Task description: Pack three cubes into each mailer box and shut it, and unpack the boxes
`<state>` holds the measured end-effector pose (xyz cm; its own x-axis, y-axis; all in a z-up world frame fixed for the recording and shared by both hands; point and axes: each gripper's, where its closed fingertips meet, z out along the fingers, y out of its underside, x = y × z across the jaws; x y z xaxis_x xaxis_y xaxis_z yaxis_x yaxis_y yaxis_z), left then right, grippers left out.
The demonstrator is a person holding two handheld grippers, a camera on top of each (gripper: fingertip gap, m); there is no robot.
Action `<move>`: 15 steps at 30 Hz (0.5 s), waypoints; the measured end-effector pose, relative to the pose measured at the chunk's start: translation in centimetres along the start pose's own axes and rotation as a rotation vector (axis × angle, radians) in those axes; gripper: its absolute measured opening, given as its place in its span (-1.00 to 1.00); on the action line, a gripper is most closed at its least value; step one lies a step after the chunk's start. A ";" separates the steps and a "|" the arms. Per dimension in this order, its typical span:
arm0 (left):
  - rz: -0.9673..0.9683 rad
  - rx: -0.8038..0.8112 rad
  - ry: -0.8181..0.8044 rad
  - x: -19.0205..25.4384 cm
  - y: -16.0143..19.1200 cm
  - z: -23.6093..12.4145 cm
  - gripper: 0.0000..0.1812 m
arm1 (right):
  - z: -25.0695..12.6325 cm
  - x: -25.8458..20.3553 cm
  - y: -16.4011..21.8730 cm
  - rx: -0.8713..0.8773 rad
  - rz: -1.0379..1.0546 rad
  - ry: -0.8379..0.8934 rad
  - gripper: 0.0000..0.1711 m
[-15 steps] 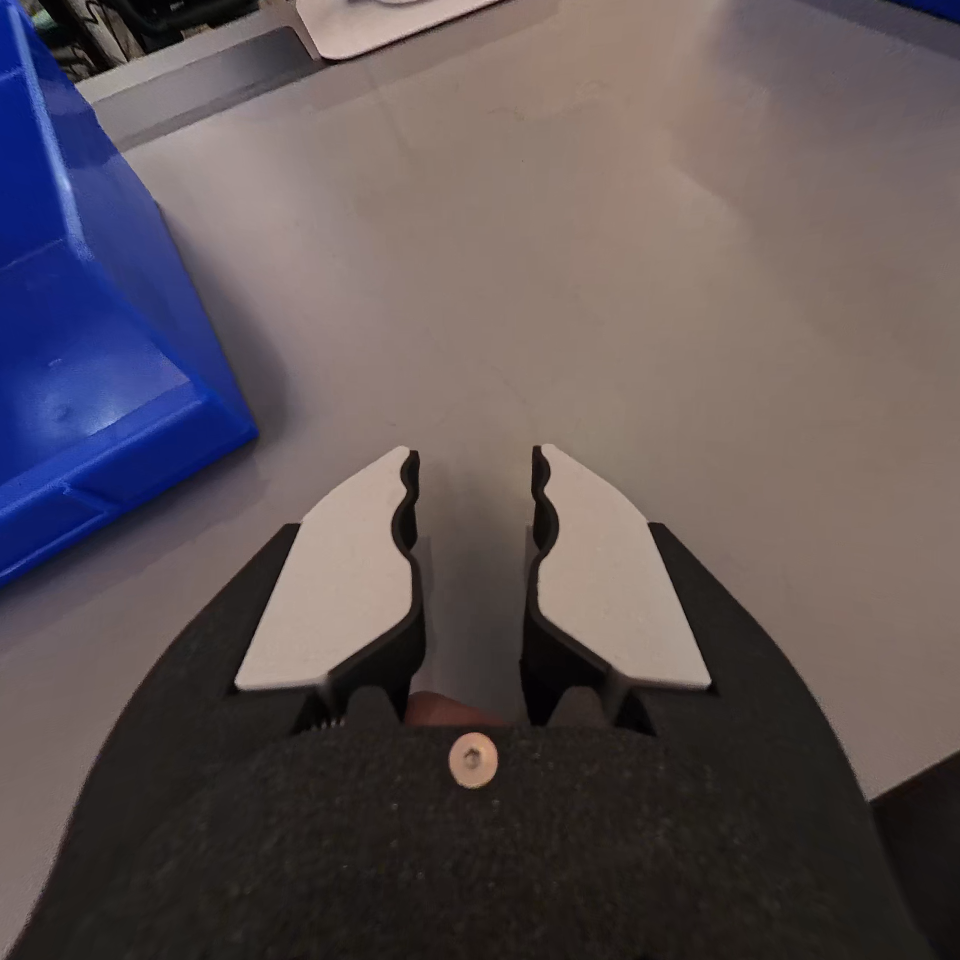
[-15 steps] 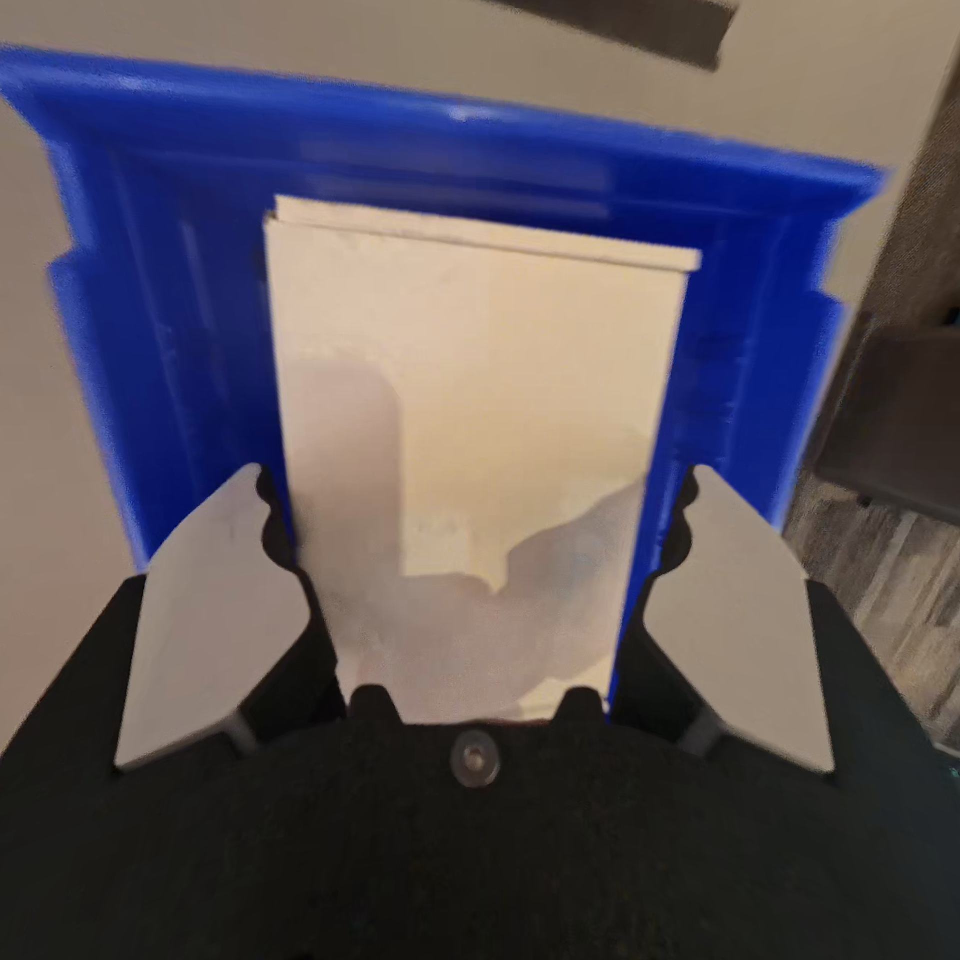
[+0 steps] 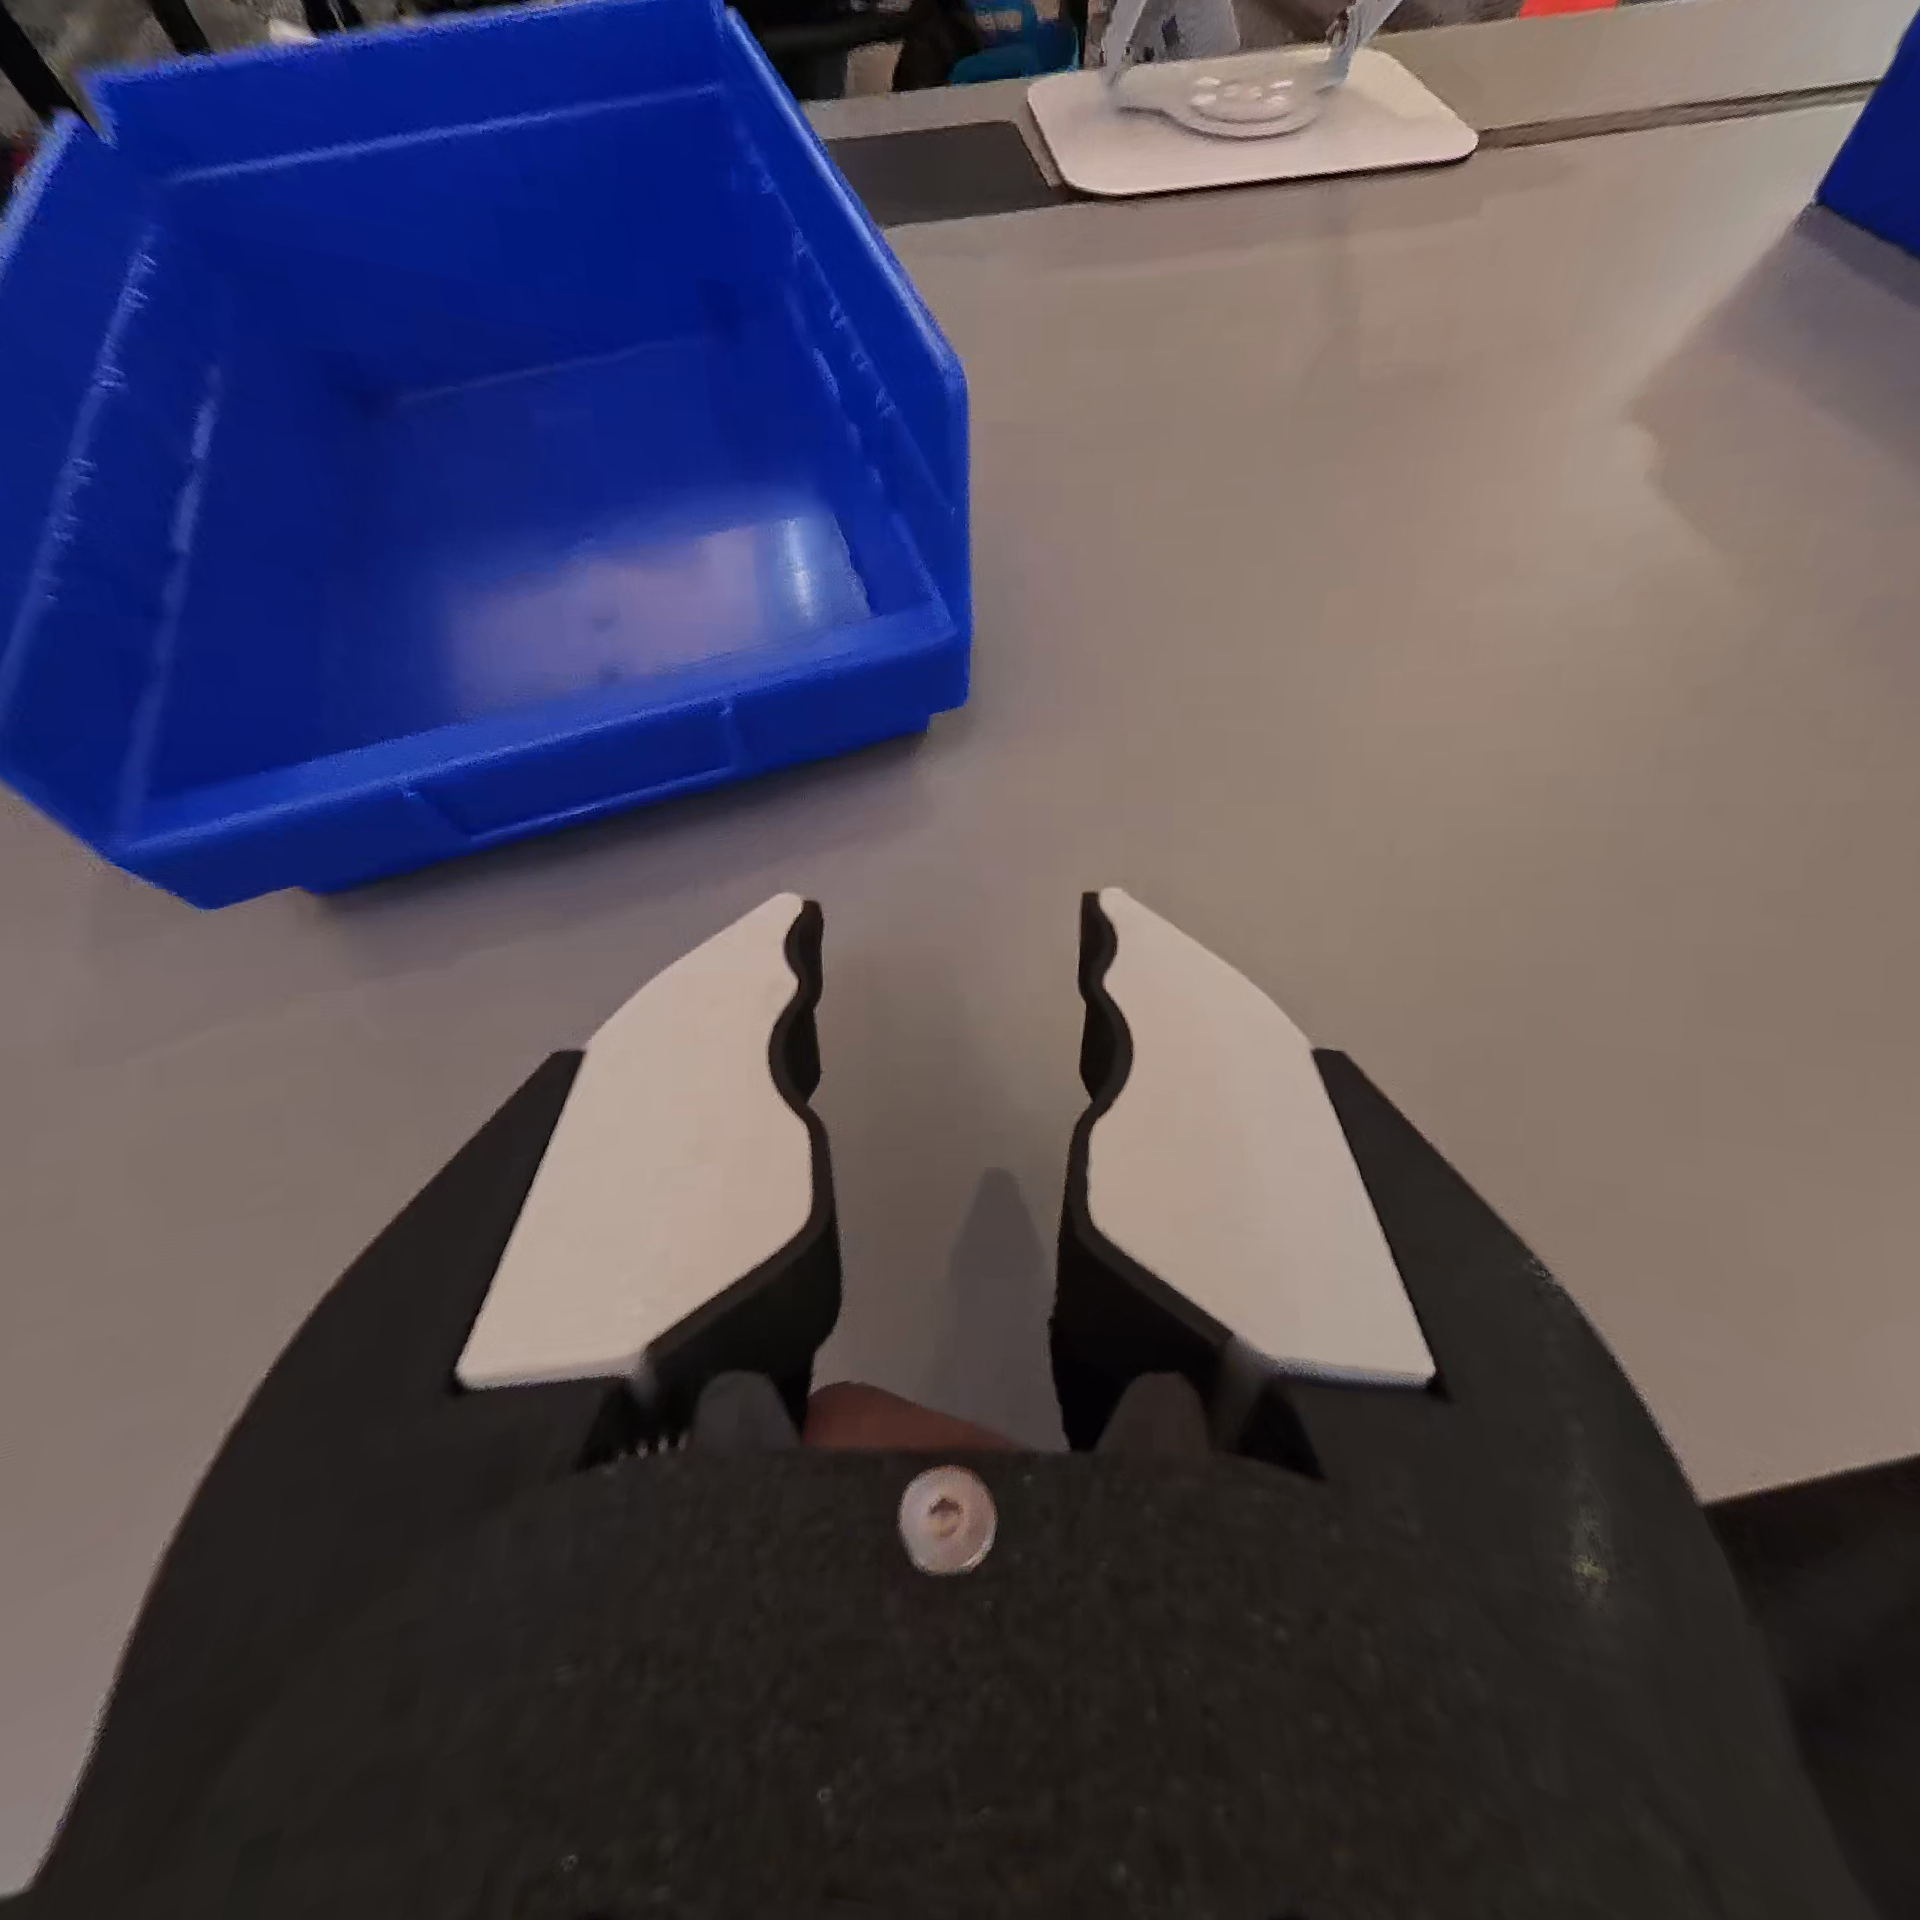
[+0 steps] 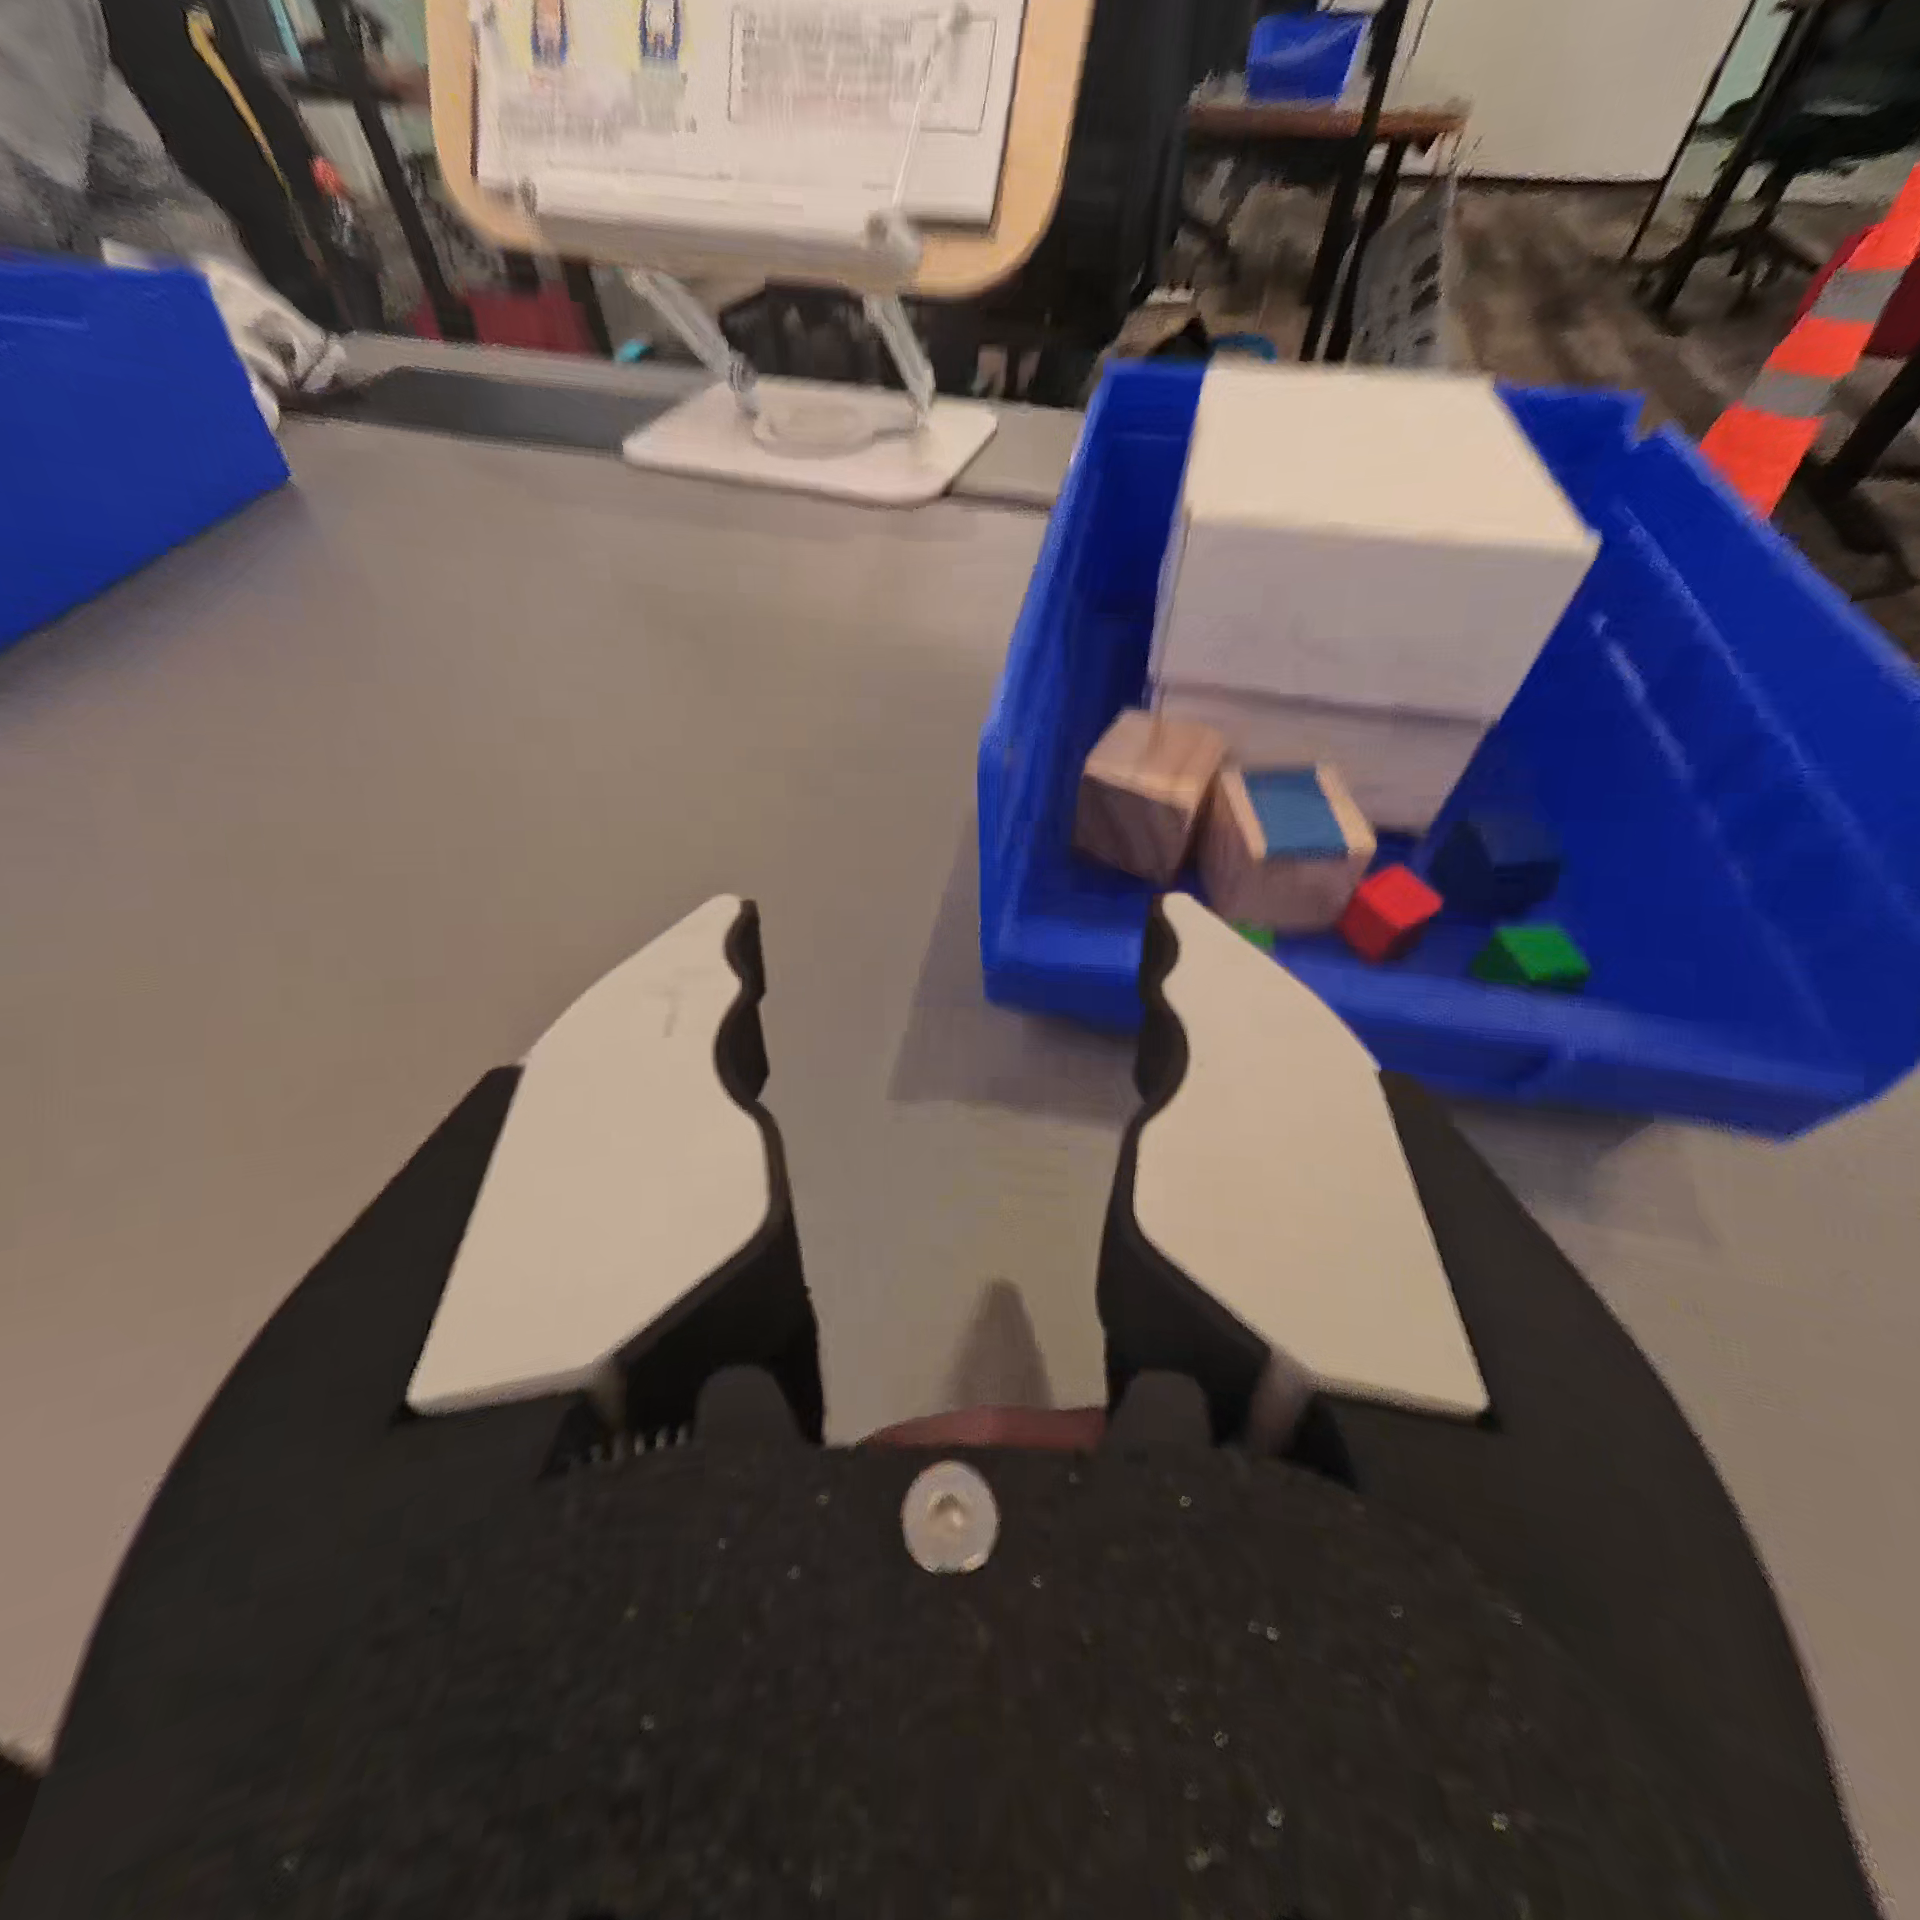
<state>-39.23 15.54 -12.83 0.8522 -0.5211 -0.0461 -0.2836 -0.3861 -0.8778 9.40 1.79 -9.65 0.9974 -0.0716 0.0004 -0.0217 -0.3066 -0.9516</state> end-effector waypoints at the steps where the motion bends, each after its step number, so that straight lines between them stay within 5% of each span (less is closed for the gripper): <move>1: 0.018 0.012 -0.004 0.0 0.3 -0.4 -0.49 | -0.7 0.5 1.4 -0.035 -0.019 0.023 -0.18; 6: 0.015 0.041 0.002 0.1 0.5 -0.9 -0.53 | -1.4 2.4 1.2 0.059 0.054 0.091 -0.31; 15: -0.023 0.045 0.023 0.1 0.4 -0.1 -0.55 | 0.4 2.5 3.1 -0.060 -0.048 0.117 -0.38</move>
<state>-39.32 15.27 -13.12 0.8476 -0.5304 -0.0148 -0.2432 -0.3636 -0.8993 11.89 1.07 -12.72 0.9827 -0.1647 0.0842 0.0179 -0.3686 -0.9294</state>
